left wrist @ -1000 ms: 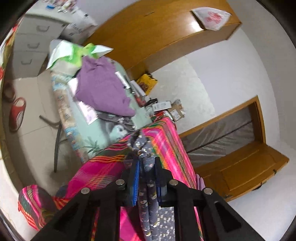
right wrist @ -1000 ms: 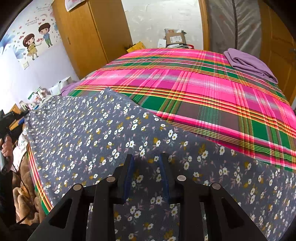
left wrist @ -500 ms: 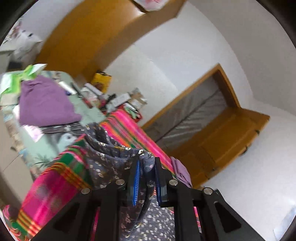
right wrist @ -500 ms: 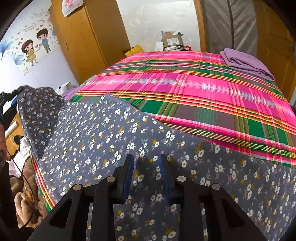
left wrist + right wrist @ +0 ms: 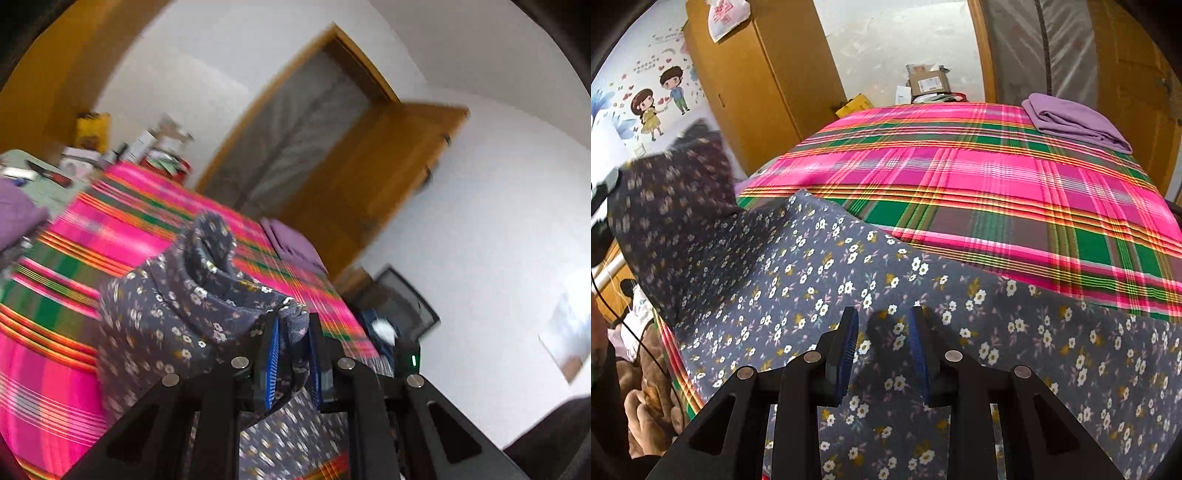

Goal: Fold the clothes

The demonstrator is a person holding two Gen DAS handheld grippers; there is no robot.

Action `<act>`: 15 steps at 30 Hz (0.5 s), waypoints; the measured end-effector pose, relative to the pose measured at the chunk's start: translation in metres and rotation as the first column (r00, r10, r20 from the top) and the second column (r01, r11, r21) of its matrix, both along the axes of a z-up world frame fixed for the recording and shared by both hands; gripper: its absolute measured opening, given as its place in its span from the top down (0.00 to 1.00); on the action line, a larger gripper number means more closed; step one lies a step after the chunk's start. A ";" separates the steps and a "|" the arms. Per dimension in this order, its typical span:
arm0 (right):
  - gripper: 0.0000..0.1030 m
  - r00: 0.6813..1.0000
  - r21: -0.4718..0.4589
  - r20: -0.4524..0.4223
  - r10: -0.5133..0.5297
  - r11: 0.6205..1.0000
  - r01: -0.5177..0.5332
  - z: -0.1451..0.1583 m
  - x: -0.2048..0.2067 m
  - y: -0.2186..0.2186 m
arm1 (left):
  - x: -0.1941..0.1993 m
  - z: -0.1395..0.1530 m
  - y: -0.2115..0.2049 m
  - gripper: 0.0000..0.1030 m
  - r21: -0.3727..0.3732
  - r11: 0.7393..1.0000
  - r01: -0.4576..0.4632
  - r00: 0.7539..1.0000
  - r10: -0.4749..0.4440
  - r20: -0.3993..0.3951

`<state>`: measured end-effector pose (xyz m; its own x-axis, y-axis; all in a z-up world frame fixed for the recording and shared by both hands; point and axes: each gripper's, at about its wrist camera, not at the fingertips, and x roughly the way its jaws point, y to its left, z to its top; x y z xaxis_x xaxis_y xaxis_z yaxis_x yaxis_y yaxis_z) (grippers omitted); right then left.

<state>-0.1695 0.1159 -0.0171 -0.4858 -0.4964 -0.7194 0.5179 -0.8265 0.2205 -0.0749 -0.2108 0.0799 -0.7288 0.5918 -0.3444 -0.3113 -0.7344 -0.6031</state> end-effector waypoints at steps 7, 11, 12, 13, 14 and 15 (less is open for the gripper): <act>0.72 1.000 -0.012 0.010 0.001 1.000 -0.001 0.000 0.000 0.004 | -0.010 -0.061 0.055 0.85 -0.042 0.982 0.184 0.972 -0.175 0.158; 0.72 1.000 -0.029 0.019 0.012 1.000 -0.012 0.000 0.001 0.004 | -0.008 -0.087 0.061 0.84 -0.053 0.975 0.217 0.953 -0.200 0.226; 0.72 1.000 -0.040 0.027 0.016 0.999 -0.015 0.001 0.001 0.003 | -0.006 -0.089 0.062 0.84 -0.056 0.973 0.222 0.951 -0.203 0.234; 0.72 0.999 -0.053 0.035 0.019 0.998 -0.017 0.001 0.000 0.003 | -0.005 -0.090 0.063 0.84 -0.059 0.972 0.227 0.948 -0.207 0.242; 0.72 0.999 -0.069 0.045 0.023 0.997 -0.019 0.001 -0.001 0.003 | -0.003 -0.092 0.064 0.83 -0.062 0.971 0.232 0.945 -0.210 0.250; 0.72 0.998 -0.088 0.056 0.028 0.996 -0.023 0.002 -0.002 0.003 | -0.002 -0.091 0.064 0.82 -0.064 0.970 0.236 0.944 -0.213 0.251</act>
